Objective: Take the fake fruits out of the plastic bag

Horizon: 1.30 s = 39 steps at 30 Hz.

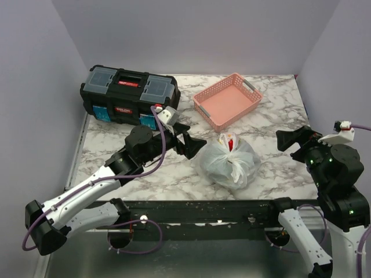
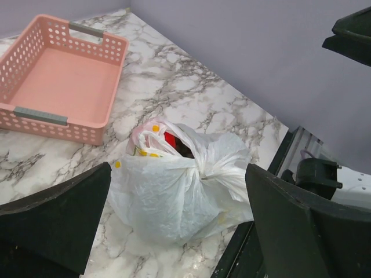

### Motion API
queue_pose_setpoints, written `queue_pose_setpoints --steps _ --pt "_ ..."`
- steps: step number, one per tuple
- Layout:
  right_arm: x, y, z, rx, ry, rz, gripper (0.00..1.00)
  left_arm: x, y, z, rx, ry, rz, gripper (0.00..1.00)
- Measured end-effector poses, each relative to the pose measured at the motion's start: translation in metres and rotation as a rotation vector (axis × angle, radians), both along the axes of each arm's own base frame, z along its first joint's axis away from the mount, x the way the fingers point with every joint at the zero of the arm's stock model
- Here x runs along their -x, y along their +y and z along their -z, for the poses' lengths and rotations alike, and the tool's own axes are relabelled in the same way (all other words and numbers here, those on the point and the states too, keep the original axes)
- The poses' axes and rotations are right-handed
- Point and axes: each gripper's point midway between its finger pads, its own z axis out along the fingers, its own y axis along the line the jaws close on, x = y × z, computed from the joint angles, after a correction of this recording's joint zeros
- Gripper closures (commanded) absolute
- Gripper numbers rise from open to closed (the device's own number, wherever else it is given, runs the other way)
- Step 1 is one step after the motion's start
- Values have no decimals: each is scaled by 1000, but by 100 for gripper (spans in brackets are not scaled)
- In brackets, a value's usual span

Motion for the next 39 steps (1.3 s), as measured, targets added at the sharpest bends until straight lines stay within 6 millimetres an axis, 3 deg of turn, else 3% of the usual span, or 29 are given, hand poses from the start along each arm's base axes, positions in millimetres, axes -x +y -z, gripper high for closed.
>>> queue_pose_setpoints --steps 7,14,20,27,34,39 --pt "-3 -4 6 15 46 24 0 -3 4 -3 15 7 -34 1" --pt "-7 -1 23 31 132 8 0 -8 -15 13 -48 77 15 1" --pt "-16 24 49 26 244 -124 0 -9 -52 21 -147 132 168 7" --pt "-13 63 89 -46 379 -339 0 4 -78 51 -291 202 299 13" --pt "-15 83 121 -107 475 -431 15 18 -75 62 -377 270 349 18" --pt "-19 87 136 -135 518 -433 25 15 -76 70 -423 281 355 21"
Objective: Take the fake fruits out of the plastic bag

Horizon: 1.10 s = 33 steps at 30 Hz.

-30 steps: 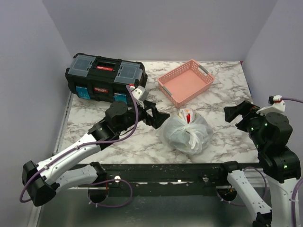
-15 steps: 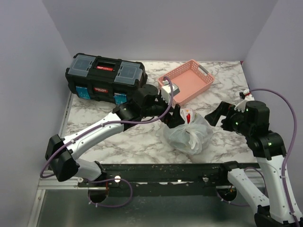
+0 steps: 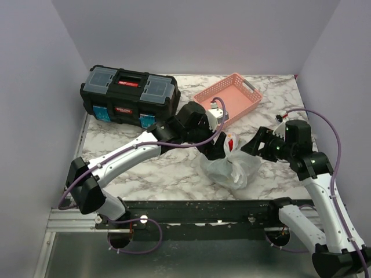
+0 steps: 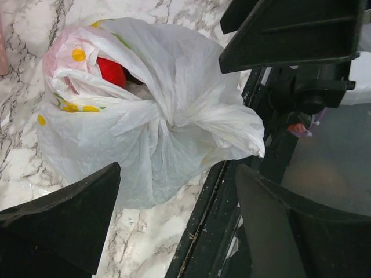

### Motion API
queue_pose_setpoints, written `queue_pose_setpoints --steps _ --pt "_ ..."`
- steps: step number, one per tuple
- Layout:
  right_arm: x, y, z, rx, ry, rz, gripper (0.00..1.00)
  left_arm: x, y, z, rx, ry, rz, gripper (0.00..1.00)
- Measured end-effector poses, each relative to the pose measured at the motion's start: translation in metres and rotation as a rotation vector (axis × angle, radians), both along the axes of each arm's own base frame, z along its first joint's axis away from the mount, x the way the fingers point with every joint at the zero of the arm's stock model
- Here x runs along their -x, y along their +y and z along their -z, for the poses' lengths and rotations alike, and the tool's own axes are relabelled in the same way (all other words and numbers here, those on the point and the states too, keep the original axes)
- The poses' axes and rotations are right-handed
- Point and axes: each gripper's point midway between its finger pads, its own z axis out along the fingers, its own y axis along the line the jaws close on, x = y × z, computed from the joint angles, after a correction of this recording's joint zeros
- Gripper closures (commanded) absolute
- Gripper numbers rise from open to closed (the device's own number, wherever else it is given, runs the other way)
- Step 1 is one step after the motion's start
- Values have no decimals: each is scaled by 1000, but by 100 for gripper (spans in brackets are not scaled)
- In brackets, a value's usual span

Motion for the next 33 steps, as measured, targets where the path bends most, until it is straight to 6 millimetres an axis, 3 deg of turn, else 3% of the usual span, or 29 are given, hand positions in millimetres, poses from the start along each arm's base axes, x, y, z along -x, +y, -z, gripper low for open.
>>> queue_pose_setpoints --steps 10,15,24,33 --pt "-9 3 6 -2 22 2 26 -7 -12 48 -100 62 4 20" --pt "-10 12 20 55 68 -27 24 -6 -13 48 -102 63 7 20" --pt "0 52 36 262 82 -131 24 -5 -2 48 -77 73 -78 20" --pt "-7 48 35 329 42 -87 28 -2 8 55 40 97 -192 17"
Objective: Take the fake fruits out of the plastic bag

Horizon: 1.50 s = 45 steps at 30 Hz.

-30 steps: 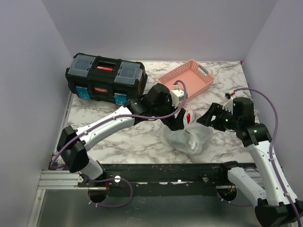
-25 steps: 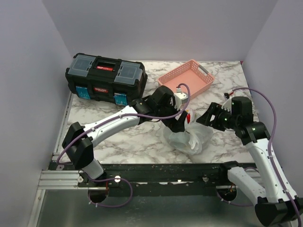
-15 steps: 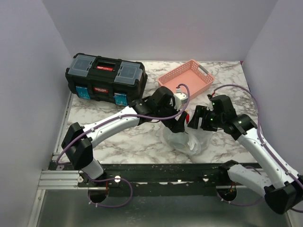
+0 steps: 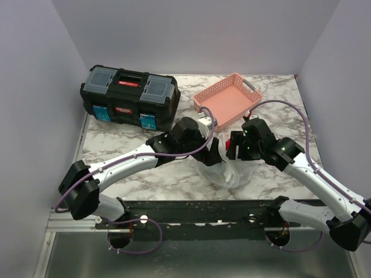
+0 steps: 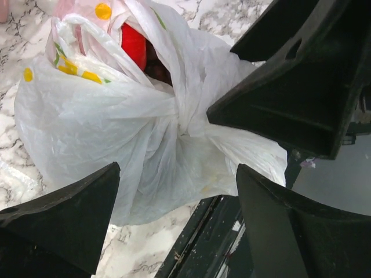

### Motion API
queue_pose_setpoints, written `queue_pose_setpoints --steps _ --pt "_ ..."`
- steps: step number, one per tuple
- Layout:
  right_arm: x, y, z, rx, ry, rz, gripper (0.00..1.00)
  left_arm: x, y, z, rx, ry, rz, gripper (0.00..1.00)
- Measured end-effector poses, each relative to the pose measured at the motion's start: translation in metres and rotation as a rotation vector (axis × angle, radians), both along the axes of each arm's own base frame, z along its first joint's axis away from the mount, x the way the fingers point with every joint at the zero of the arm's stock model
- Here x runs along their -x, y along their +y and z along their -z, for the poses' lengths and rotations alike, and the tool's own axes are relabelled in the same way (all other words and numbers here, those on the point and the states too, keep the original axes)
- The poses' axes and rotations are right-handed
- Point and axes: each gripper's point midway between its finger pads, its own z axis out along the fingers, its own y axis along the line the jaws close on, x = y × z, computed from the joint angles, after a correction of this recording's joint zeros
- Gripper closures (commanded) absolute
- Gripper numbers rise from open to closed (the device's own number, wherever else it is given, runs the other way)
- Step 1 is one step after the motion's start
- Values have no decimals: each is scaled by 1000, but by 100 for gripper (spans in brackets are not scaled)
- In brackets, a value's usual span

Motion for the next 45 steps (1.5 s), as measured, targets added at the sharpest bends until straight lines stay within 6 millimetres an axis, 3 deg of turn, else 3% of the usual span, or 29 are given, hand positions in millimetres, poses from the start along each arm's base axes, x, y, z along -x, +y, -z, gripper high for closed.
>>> queue_pose_setpoints --steps 4,8,12,18,26,32,38,43,45 --pt "1 0 3 14 1 -2 35 -5 -7 -2 9 7 -7 8" --pt "0 -2 10 30 6 0 46 -12 -18 -9 20 -3 -2 8" --pt "1 -3 14 41 14 -1 53 -20 -27 -8 11 -9 4 14" --pt "2 -4 11 26 -7 -1 71 -23 -30 0 -20 -12 17 35" --pt "2 -4 11 19 -15 -1 87 -24 -30 15 -62 0 31 38" --pt "2 -4 9 12 -23 -1 94 -24 -33 30 -92 34 42 54" --pt "4 -6 0 -13 -55 -1 99 -22 -36 35 -92 54 54 85" --pt "5 -6 -3 -21 -66 -1 99 -23 -36 33 -96 46 53 99" --pt "5 -6 -3 -21 -67 0 99 -23 -34 30 -96 37 49 100"
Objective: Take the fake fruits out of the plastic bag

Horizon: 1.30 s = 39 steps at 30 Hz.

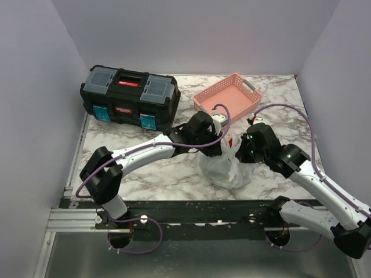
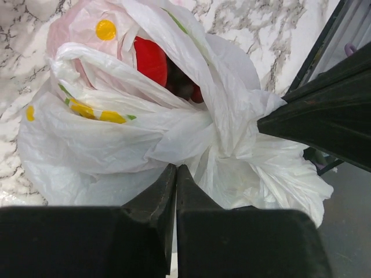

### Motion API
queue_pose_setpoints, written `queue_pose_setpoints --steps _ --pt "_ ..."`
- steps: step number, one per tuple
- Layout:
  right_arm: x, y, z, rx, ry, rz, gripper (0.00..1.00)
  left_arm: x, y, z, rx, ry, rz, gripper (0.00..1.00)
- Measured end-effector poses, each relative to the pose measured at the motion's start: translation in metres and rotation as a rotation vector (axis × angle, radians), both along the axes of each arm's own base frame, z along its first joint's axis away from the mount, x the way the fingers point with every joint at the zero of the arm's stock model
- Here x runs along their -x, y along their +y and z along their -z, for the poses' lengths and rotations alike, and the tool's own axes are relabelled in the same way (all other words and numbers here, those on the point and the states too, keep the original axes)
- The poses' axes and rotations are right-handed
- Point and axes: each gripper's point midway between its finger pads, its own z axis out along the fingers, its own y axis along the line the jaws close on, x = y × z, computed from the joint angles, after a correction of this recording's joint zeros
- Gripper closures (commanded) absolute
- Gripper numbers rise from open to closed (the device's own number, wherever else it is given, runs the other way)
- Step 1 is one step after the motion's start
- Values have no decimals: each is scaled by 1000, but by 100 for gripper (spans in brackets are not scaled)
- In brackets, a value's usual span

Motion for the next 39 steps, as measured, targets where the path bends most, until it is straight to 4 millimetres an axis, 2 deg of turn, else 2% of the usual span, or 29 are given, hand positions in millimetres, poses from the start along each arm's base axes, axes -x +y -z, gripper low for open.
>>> queue_pose_setpoints --steps 3,10,14,19,23,30,32,36,38,39 --pt "0 0 0 0 -1 1 99 -1 3 -12 13 -23 -13 100" --pt "-6 4 -4 -19 -31 3 99 -2 12 -53 79 -98 -45 100" --pt "-11 8 -6 -43 -58 2 99 -3 19 -64 87 -124 -70 100" --pt "-19 15 -9 -89 -98 15 99 -3 33 -68 85 -149 -123 100" --pt "-26 20 -13 -137 -127 48 99 -6 52 -72 91 -180 -209 100" --pt "-37 24 -23 -194 -162 99 99 -13 88 -55 70 -172 -340 100" --pt "-37 28 -24 -208 -162 87 99 -14 95 -51 85 -149 -351 95" --pt "-32 42 -29 -250 -155 11 100 -16 97 -57 153 -84 -317 63" --pt "-27 49 -32 -270 -151 -41 99 -15 92 -64 182 -66 -277 47" --pt "-25 51 -33 -278 -151 -61 99 -13 86 -68 199 -60 -244 42"
